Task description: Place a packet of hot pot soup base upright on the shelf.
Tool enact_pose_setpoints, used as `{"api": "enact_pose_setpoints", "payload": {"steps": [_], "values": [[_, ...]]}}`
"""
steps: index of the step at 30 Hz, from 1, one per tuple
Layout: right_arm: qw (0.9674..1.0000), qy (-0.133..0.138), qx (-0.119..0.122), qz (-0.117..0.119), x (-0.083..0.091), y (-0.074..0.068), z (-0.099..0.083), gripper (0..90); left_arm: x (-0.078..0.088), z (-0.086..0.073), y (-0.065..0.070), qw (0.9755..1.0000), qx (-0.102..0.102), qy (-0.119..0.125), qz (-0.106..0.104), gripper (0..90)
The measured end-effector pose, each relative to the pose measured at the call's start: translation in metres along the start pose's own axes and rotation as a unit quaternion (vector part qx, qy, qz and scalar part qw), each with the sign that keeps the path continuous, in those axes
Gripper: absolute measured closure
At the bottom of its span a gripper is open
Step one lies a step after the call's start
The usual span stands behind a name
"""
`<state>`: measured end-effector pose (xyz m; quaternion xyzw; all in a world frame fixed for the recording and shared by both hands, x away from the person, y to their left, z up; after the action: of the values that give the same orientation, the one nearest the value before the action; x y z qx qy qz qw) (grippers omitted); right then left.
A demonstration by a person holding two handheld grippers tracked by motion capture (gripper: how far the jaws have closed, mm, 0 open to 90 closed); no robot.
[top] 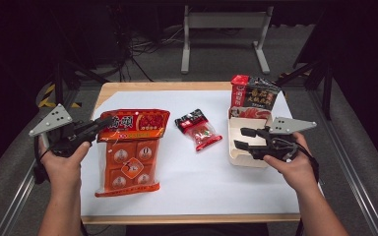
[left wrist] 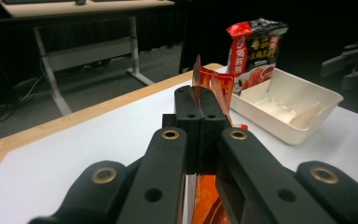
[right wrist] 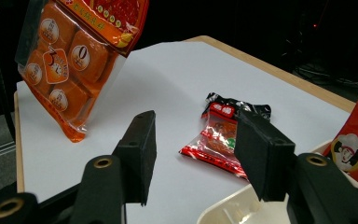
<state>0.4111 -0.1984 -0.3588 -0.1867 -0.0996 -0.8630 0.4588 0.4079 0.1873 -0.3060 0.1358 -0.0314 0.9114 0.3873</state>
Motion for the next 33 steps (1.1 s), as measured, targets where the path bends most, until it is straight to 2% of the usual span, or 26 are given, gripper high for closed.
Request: {"api": "enact_pose_setpoints", "payload": {"steps": [5, 10, 12, 17, 23, 28, 33], "values": [[1.0000, 0.001, 0.003, 0.002, -0.001, -0.002, 0.001, 48.6, 0.001, 0.006, 0.011, 0.9999, -0.012, 0.006, -0.010, 90.0], [0.9999, 0.012, 0.004, 0.002, -0.001, -0.006, 0.006, 46.1, 0.001, 0.014, 0.028, 0.9991, -0.033, 0.012, -0.024, 90.0], [0.9999, 0.016, 0.005, 0.003, -0.001, -0.007, 0.008, 45.2, 0.001, 0.017, 0.034, 0.9986, -0.046, 0.014, -0.022, 90.0], [0.9997, 0.020, 0.009, 0.009, -0.007, -0.012, 0.011, 42.9, 0.000, 0.022, 0.045, 0.9979, -0.057, 0.020, -0.025, 90.0], [0.9993, 0.026, 0.015, 0.021, -0.012, -0.019, 0.015, 42.5, 0.002, 0.030, 0.063, 0.9954, -0.081, 0.031, -0.041, 90.0], [0.9988, 0.032, 0.023, 0.031, -0.017, -0.024, 0.019, 39.2, 0.000, 0.032, 0.070, 0.9942, -0.093, 0.033, -0.043, 90.0], [0.9981, 0.037, 0.031, 0.038, -0.024, -0.028, 0.022, 38.1, -0.001, 0.035, 0.074, 0.9938, -0.094, 0.039, -0.046, 90.0]]}}
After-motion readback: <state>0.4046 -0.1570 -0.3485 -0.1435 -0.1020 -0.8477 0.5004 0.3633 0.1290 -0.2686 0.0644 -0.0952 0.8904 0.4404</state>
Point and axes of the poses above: each handheld gripper's, and its own axes: x roughly backward along the jaws, z roughly out of its top, y roughly to its right, the point moved 9 cm from there along -x, roughly forward along the jaws, and after that the axes turned 1 degree about -y, right-handed, at the moved point
